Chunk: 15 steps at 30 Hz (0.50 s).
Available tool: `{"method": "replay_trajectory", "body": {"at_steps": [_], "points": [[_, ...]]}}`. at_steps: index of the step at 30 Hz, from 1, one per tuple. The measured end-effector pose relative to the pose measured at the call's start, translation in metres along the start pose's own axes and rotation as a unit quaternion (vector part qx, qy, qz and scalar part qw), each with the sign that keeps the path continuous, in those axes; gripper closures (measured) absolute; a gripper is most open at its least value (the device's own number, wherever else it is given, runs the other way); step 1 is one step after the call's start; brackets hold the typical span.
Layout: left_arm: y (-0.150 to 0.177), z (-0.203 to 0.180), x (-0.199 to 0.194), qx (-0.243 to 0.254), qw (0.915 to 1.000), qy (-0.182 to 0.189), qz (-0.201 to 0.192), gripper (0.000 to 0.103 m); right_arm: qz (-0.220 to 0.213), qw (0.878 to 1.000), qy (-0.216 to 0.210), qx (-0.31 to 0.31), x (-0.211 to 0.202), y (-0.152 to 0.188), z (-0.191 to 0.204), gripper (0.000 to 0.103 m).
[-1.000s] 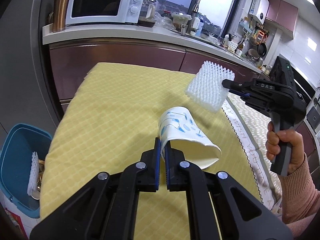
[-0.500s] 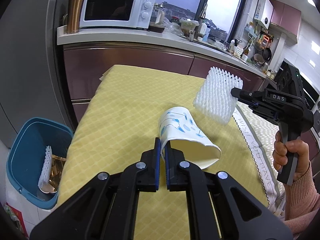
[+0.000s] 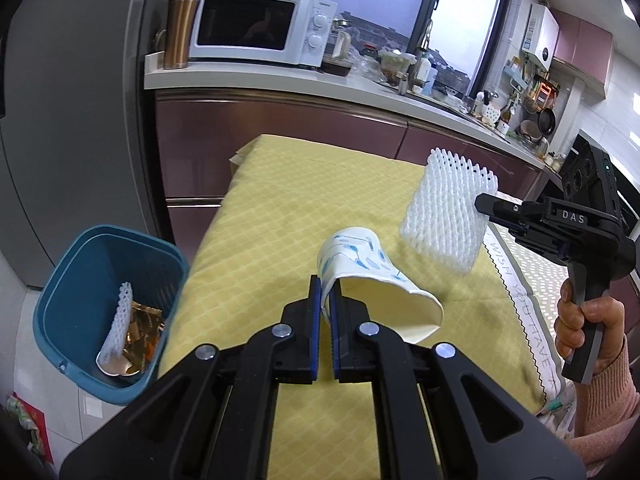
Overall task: Collect trash
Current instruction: 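Carry the paper cup and foam net over the blue wastebasket with both tools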
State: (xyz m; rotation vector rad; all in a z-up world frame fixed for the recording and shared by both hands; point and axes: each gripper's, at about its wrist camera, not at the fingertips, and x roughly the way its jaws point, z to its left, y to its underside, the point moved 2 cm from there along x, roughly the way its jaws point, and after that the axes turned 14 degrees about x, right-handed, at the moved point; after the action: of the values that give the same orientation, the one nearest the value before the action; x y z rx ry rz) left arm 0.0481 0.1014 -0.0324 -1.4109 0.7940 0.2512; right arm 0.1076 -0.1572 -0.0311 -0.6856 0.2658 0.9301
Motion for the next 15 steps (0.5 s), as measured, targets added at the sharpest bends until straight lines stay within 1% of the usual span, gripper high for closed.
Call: {"method": "replay_trajectory", "body": {"at_steps": [10,15], "points": [[0.01,0.027,-0.022,-0.017,0.9994,-0.029,-0.008,0.098,0.032,0.999,-0.018,-0.018,0.022,0.007,0.021,0.092],[0.016,0.052,-0.038,-0.033,0.9978,-0.056,-0.013,0.098,0.048,0.998,-0.027,-0.025,0.035,0.009,0.033,0.092]]}}
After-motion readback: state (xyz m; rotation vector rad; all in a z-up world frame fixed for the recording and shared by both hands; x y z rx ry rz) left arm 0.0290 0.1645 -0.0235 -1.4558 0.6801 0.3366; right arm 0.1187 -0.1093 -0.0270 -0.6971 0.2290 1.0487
